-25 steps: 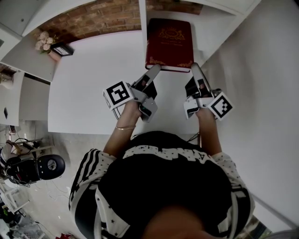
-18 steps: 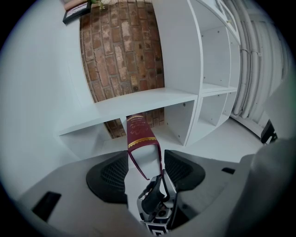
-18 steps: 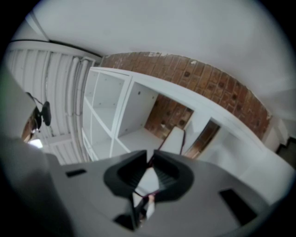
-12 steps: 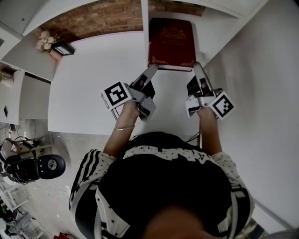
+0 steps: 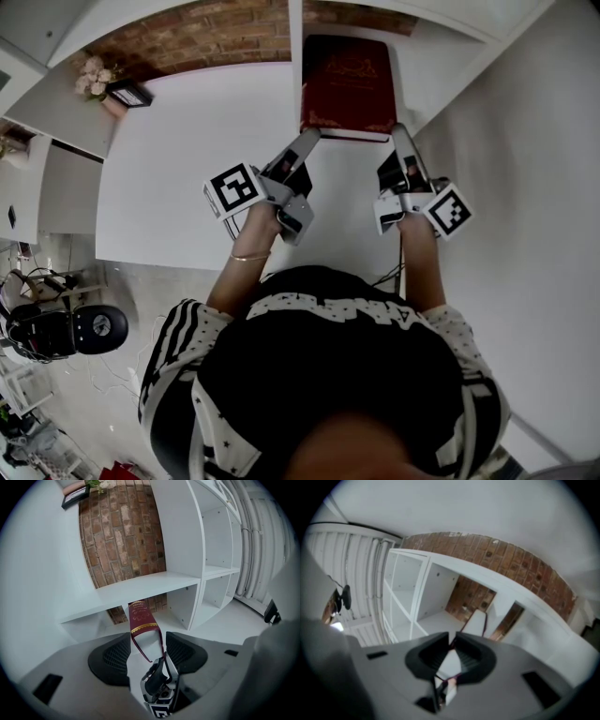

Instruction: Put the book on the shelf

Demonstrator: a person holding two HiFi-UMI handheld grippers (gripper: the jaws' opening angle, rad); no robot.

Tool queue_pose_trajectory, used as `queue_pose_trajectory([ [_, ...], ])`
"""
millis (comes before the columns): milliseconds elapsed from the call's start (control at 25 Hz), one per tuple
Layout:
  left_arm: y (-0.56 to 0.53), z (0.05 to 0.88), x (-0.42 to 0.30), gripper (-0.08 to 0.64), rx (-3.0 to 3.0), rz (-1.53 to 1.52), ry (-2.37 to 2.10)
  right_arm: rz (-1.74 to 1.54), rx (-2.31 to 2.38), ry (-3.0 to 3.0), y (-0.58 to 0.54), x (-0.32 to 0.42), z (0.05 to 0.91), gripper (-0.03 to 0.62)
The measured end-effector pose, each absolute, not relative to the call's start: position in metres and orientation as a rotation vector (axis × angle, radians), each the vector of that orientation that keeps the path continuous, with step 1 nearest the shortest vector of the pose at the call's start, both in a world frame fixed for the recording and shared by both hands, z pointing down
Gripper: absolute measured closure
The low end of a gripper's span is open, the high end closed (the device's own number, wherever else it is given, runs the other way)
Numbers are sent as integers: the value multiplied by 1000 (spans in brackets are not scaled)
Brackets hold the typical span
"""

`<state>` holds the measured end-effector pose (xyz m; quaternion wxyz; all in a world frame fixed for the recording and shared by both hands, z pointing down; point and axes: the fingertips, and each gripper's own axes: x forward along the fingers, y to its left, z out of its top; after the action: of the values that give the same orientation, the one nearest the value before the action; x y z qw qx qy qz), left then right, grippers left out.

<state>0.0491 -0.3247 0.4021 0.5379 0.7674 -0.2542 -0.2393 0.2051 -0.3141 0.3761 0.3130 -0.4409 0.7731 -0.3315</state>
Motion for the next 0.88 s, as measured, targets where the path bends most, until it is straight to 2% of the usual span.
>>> queue_pose_trajectory([
  [880, -327, 404, 43, 311, 1860, -574, -660, -874, -1153, 2035, -329, 212, 381, 531],
])
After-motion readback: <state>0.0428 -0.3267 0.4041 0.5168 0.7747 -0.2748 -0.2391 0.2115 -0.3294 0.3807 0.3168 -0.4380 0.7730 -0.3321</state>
